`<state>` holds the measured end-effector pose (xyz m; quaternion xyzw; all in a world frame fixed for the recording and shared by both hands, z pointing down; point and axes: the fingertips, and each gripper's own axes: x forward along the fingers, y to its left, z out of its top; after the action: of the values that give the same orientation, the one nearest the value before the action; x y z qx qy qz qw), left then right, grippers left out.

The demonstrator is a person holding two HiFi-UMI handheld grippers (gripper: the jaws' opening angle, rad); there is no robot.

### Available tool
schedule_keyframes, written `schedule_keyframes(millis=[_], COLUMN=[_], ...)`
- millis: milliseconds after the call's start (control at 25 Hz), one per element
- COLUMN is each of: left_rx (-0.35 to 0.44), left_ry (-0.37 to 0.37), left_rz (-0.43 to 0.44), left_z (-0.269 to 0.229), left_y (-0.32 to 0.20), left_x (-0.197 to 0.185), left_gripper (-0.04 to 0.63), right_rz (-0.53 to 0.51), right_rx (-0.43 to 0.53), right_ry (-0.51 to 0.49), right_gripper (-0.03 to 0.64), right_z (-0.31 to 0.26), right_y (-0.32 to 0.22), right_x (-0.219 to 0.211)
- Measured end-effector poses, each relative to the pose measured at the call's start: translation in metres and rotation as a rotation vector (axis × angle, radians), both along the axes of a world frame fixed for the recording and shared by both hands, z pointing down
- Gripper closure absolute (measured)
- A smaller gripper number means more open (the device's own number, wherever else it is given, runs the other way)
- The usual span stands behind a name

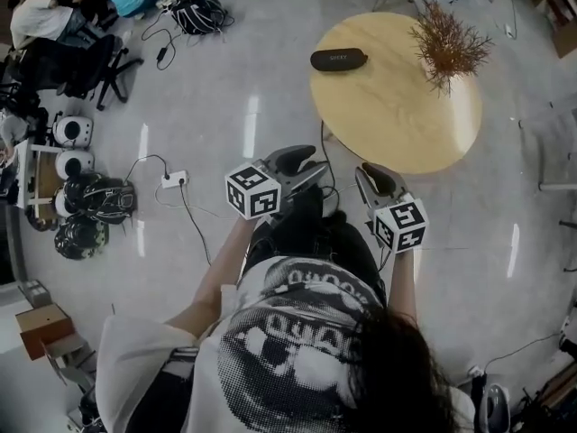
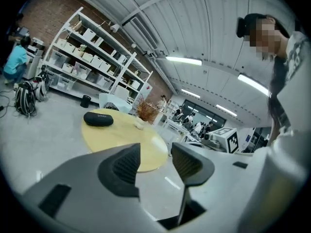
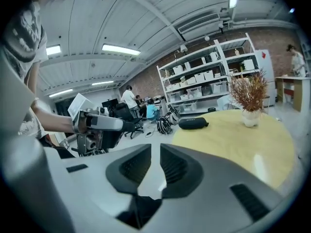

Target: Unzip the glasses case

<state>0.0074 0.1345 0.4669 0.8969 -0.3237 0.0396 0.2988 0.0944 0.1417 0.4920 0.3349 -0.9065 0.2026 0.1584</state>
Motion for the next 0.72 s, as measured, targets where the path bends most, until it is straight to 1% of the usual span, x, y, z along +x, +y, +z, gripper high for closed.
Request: schedule_keyframes(millis=[160, 240, 320, 440, 560, 720], left_rx=[0.02, 0.025, 0.025, 0.03, 0.057, 0.093], left_ry=[-0.091, -0.117, -0.115, -0.097, -0.095, -0.088], left_rz=[0.054, 0.073, 0.071, 0.061, 0.069, 0.085], left_z=[0.0, -0.003, -0.009, -0.016, -0.021, -0.027], left_y=[0.012, 0.015, 0.017, 0.018, 0.023, 0.031], left_x=[0.004, 0.005, 0.004, 0.001, -0.007, -0.024], left_gripper=[0.39, 0.394, 0.408, 0.411, 0.422, 0.48], right_rz=[0.014, 0.026, 0.038, 0.052, 0.063, 0.092], right_rx=[0.005, 0.004, 0.001, 0.005, 0.017, 0.039], right_ry=[-0.016, -0.024, -0.031, -0.041, -0.05, -0.055], right_gripper=[0.56, 0.56, 0.56, 0.56, 0.56, 0.561], right_z=[-0.009, -0.015, -0.018, -0.022, -0.026, -0.032], right_y=[0.011, 0.016, 0.019, 0.022, 0.024, 0.028], right_x=[-0.001, -0.002, -0.005, -0.013, -0.027, -0.047])
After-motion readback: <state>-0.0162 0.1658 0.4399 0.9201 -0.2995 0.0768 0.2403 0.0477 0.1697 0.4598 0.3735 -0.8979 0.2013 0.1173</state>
